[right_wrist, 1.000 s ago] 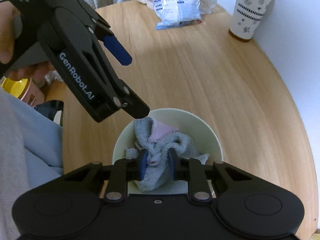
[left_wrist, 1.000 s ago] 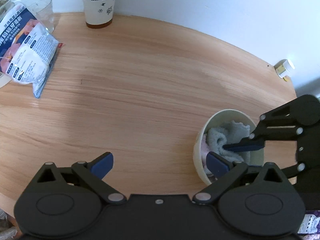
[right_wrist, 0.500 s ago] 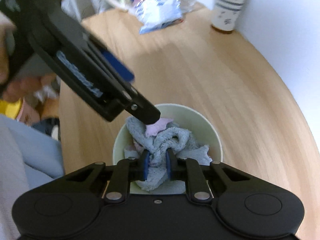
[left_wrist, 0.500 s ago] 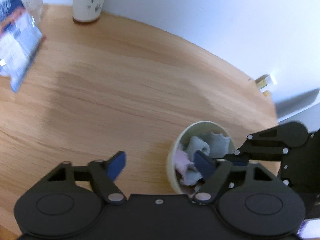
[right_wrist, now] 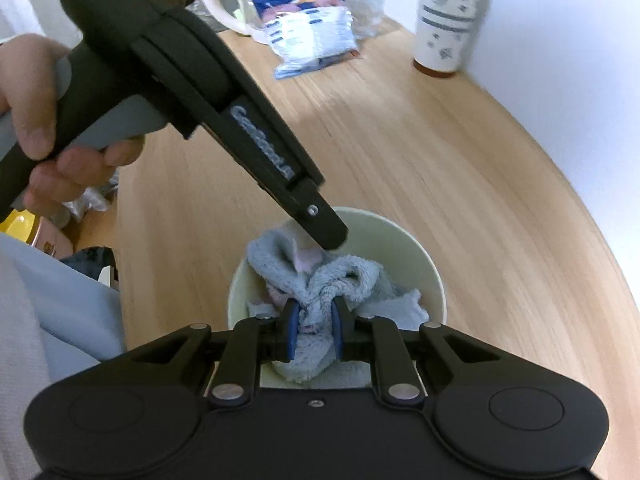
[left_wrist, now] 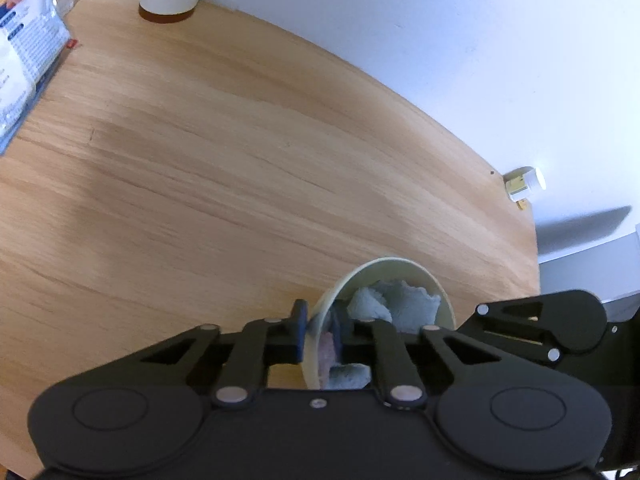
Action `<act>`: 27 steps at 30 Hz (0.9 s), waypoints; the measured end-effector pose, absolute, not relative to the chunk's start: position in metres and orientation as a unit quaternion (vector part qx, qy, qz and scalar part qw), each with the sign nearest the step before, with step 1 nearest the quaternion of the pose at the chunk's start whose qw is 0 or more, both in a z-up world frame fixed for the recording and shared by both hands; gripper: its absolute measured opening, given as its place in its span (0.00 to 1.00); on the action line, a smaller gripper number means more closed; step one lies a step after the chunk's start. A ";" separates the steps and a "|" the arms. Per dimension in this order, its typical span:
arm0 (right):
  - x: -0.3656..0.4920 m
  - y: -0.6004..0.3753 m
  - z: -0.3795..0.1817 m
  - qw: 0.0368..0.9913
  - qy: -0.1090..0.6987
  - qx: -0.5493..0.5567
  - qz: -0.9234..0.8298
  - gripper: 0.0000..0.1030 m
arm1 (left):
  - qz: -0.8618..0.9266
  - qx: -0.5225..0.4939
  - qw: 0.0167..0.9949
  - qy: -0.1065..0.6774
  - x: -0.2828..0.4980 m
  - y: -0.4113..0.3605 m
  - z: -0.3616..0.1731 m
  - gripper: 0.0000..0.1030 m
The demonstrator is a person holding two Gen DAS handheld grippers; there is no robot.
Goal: Clean bowl
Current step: 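Wipe the cloth around inside the bowl with the right gripper while the left holds the rim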
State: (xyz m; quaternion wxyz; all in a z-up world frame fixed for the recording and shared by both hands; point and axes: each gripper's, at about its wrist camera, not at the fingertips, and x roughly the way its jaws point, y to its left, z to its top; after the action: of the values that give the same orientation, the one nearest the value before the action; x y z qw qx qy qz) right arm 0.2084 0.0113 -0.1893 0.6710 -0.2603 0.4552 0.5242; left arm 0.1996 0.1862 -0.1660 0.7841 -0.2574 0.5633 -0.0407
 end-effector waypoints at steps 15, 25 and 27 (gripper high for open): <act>0.222 0.039 -0.215 0.633 0.497 -0.283 0.522 0.16 | -0.035 -0.243 0.781 0.575 0.205 0.181 -0.168 0.10; 0.227 0.017 -0.190 0.679 0.517 -0.212 0.477 0.15 | -0.031 -0.253 0.769 0.586 0.209 0.181 -0.172 0.10; 0.237 0.006 -0.185 0.681 0.528 -0.136 0.488 0.15 | -0.025 -0.268 0.764 0.587 0.208 0.184 -0.174 0.11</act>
State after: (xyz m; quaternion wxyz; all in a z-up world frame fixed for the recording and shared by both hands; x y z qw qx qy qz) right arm 0.2374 0.0060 -0.1847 0.6812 -0.1364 0.5282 0.4882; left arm 0.2081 0.1843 -0.1743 0.7637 -0.2685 0.5865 -0.0251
